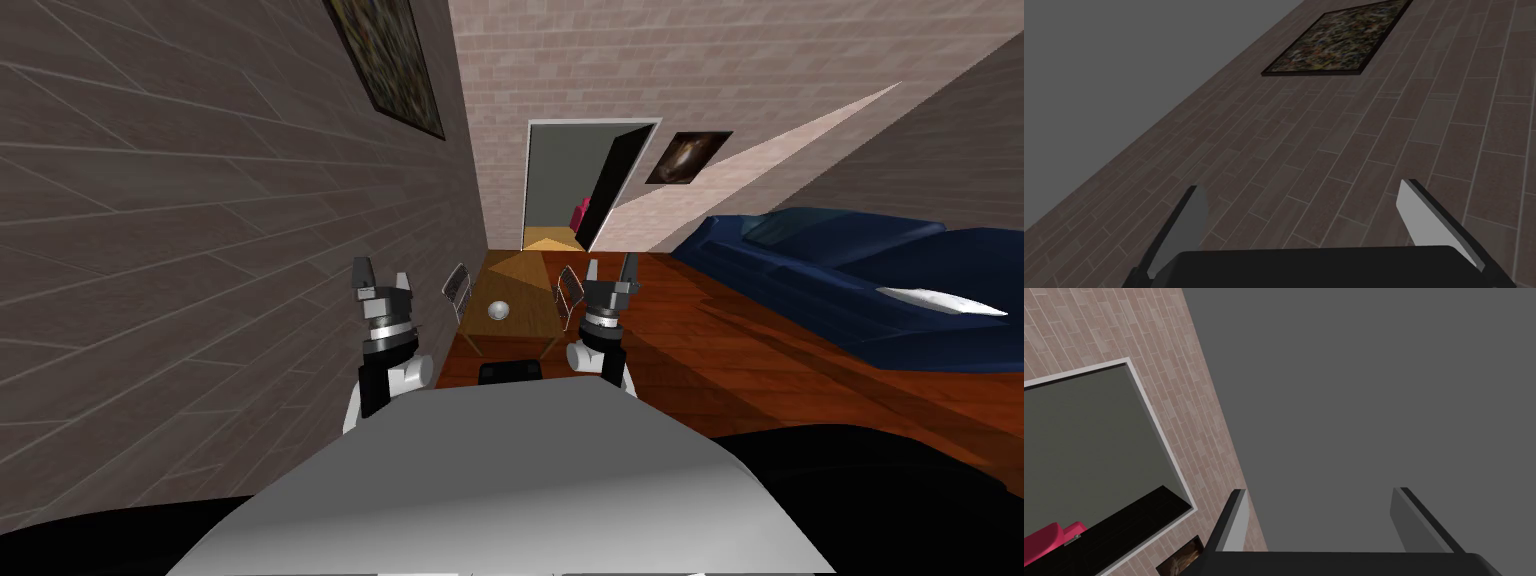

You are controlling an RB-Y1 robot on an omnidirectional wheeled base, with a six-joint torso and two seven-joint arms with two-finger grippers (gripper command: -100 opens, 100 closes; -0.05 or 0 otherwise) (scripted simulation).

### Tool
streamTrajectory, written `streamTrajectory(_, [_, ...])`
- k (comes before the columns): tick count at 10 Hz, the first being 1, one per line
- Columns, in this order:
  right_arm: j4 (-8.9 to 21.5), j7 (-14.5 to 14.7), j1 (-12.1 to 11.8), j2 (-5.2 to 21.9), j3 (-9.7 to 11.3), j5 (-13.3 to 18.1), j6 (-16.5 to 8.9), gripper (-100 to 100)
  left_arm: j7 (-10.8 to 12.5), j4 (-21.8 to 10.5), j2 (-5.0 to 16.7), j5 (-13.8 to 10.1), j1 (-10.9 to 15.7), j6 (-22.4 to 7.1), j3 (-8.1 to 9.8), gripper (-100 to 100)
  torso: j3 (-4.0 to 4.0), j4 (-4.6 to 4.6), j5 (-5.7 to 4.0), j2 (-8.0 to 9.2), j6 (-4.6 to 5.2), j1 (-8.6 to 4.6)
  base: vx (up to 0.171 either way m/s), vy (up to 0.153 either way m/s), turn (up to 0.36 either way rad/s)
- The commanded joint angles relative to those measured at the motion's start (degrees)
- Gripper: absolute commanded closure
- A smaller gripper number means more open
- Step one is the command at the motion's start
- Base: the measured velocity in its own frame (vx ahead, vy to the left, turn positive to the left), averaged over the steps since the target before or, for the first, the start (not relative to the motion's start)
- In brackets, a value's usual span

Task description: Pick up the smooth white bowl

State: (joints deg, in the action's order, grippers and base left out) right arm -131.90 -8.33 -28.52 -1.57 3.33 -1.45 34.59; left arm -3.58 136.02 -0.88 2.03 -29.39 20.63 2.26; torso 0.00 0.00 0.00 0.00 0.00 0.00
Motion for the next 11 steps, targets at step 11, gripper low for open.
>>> streamTrajectory(11, [0.0,0.0,0.0,0.0,0.0,0.0,0.0,0,1.1,-9.3,8.6,0.8,6.2,-13.7,1.81,-100,0.10,0.04,-0.03,0.17,0.01,-0.15,-0.048,-0.041,-0.076])
